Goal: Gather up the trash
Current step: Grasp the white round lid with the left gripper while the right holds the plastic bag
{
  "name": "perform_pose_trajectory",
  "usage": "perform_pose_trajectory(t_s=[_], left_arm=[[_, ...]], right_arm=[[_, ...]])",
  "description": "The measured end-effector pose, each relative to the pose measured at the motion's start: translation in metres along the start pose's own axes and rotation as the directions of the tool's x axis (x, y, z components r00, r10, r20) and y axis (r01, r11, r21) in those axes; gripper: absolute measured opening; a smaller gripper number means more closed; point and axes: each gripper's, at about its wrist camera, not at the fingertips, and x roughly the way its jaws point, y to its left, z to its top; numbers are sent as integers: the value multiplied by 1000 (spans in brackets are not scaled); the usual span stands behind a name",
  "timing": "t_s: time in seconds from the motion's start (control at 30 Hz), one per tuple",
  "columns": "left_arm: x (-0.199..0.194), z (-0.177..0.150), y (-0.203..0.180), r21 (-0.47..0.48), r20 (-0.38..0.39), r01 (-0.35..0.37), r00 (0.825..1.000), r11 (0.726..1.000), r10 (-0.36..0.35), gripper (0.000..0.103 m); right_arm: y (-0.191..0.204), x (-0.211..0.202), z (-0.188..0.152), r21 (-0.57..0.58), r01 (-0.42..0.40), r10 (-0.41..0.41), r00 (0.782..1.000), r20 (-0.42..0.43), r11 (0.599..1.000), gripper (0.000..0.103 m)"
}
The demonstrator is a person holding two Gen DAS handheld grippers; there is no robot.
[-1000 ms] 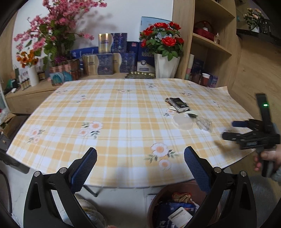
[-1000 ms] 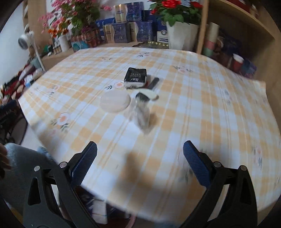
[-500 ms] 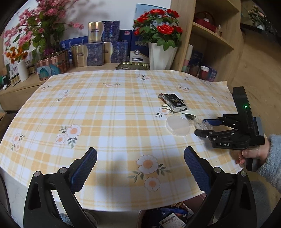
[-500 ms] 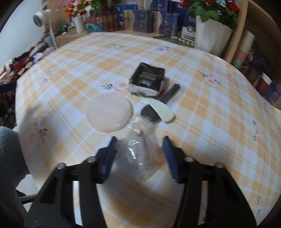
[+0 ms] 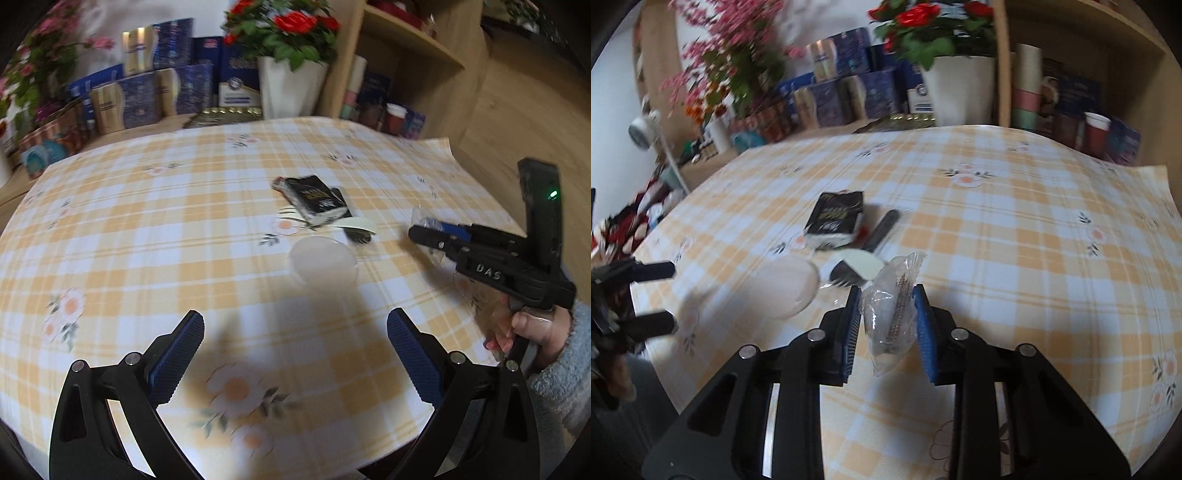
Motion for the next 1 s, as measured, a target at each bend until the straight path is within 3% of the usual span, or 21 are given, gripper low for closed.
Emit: perform_pose_trajectory(t_s=[0.3, 0.5, 0.77, 0.87, 1.0], left_arm=[[58, 29, -25, 60, -98, -21, 995, 998, 27, 88], [82, 38, -18, 21, -162, -66, 984, 998, 68, 83], [86, 36, -28, 85, -151, -115, 980, 990, 127, 82], [83, 35, -33, 101, -134, -95, 985, 990, 108, 63], [79, 34, -33, 88, -139, -68, 987, 994, 80, 64]], right_arm=[[-12, -2, -1, 54, -3, 2, 1000, 26, 999, 31], [-15, -2, -1, 71, -11, 8, 999, 32, 997, 31], [-13, -3, -1, 60, -13, 11, 999, 36, 998, 31], [-13, -3, -1, 64, -14, 12, 999, 36, 998, 31], [-14, -3, -1, 73, -15, 12, 999, 36, 997, 31]])
